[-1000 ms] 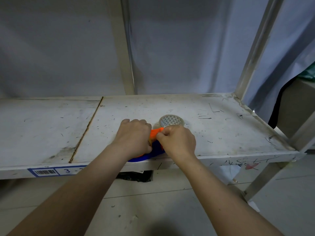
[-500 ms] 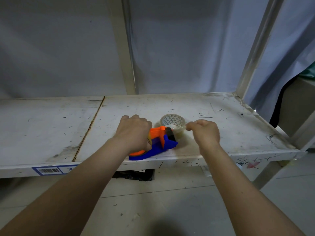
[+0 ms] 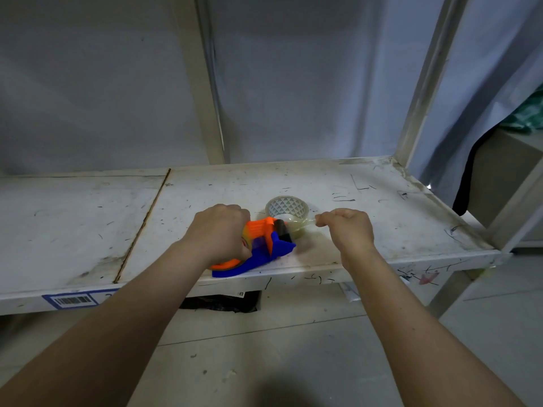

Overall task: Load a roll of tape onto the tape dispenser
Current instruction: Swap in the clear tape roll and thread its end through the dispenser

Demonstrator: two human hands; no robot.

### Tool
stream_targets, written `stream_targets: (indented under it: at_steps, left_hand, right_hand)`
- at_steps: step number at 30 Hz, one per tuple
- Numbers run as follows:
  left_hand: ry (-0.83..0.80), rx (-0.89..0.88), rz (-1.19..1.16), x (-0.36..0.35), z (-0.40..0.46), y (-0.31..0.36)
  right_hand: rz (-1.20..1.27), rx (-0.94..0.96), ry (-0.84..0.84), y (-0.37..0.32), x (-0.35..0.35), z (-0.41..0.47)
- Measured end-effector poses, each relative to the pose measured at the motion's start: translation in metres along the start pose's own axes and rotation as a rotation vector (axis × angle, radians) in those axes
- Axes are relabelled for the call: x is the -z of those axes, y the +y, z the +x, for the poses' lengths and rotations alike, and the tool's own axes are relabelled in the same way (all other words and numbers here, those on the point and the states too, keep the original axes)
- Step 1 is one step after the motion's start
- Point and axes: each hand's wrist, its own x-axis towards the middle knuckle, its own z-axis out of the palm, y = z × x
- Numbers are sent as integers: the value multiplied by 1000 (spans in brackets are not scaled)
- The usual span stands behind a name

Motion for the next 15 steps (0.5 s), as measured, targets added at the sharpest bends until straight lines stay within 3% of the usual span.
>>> stream_targets:
  at_steps: [9,15]
  left_hand:
    - [-5,62,90,5,-6,-10]
    - [-14,59,15,8,-9,-15]
  right_hand:
    - [142,-29,96,-3,12,-1]
    - [74,-158,-25,7,12,2]
